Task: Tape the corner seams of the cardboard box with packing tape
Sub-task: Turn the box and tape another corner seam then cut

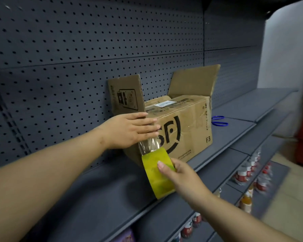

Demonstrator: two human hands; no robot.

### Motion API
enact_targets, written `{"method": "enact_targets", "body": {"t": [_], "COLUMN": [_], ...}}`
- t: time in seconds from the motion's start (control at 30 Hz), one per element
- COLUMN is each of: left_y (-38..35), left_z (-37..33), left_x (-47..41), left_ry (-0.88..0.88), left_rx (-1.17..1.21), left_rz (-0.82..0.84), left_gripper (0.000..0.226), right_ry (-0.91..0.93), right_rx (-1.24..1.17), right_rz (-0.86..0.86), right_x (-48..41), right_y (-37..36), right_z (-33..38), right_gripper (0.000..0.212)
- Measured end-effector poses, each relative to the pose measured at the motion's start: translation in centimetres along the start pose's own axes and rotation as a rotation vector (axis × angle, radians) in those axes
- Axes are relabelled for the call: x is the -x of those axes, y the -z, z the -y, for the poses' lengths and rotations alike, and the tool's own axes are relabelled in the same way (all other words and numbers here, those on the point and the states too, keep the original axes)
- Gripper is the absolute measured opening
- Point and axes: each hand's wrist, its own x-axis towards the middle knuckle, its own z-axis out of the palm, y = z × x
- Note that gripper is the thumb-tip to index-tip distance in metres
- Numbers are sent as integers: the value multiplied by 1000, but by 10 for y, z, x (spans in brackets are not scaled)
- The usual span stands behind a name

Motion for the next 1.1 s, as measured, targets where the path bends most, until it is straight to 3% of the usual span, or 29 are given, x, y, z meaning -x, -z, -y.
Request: {"method": "enact_targets", "body": {"t": [0.2, 0.47, 0.73, 0.87, 1.1], "left_y": [2, 7, -2, -10, -24], "left_z": [5, 12, 13, 13, 20], "left_x": [0, -3, -6, -8, -5], "left_ry": [25, 65, 74, 41, 10], "left_rx": [24, -31, 10, 11, -60], "left_rz": [-117, -157, -261, -327, -336], "left_gripper": [44, 47, 43, 26, 33], "right_ry": [54, 112, 74, 69, 70], "right_rx": [-14, 28, 50, 43, 96], "right_rz": [-55, -99, -84, -82, -126], "right_x": [7, 6, -4, -7, -11], "right_y": [-7, -10, -3, 0, -3], "right_z": [5, 15, 22, 22, 22], "right_gripper": [44, 35, 40, 38, 48]}}
